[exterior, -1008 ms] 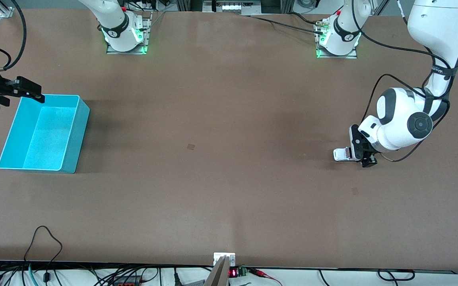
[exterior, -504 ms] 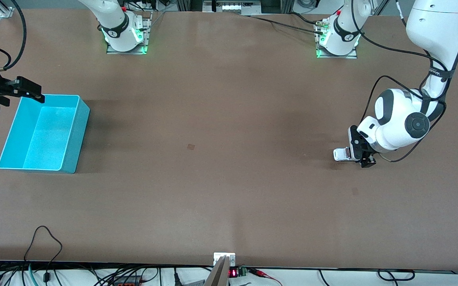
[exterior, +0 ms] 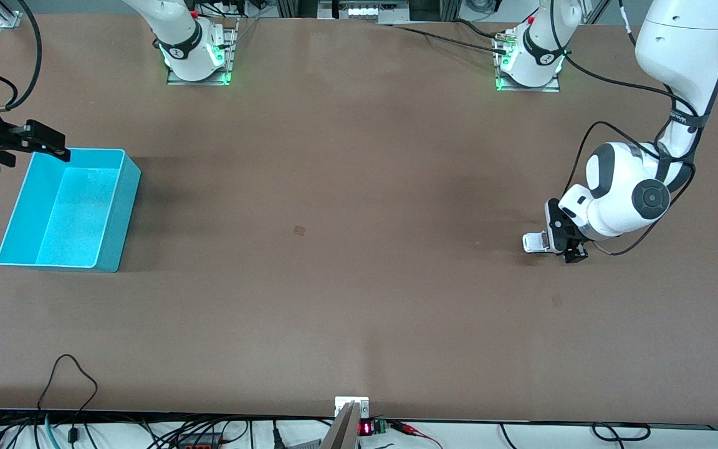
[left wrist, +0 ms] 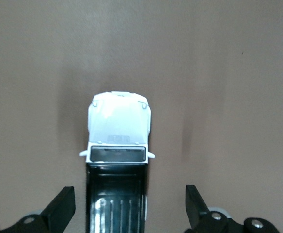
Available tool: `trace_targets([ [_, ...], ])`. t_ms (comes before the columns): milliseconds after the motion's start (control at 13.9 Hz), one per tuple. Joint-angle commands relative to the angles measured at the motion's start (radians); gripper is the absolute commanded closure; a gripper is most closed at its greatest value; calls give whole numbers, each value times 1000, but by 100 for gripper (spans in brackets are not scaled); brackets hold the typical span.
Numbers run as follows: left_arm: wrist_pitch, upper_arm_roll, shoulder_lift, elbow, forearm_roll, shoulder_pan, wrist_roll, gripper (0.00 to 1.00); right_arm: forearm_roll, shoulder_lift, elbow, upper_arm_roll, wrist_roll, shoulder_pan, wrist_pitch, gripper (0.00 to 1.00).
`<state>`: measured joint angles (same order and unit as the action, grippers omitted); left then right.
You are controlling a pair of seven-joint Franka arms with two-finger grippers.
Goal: Wind and store white jeep toy
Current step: 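Lower the open left gripper over the jeep's black rear, then close the left gripper on the jeep's black rear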
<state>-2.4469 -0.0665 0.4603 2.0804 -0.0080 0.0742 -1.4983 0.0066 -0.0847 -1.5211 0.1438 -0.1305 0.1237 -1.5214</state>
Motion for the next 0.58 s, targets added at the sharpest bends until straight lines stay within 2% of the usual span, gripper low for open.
trace_targets([
  [0, -37, -7, -6, 33, 2, 10, -20, 0, 3, 3, 6, -4, 9, 1, 9, 0],
  [504, -38, -7, -5, 33, 2, 10, -23, 0, 3, 3, 4, -3, 8, -6, 10, 0],
])
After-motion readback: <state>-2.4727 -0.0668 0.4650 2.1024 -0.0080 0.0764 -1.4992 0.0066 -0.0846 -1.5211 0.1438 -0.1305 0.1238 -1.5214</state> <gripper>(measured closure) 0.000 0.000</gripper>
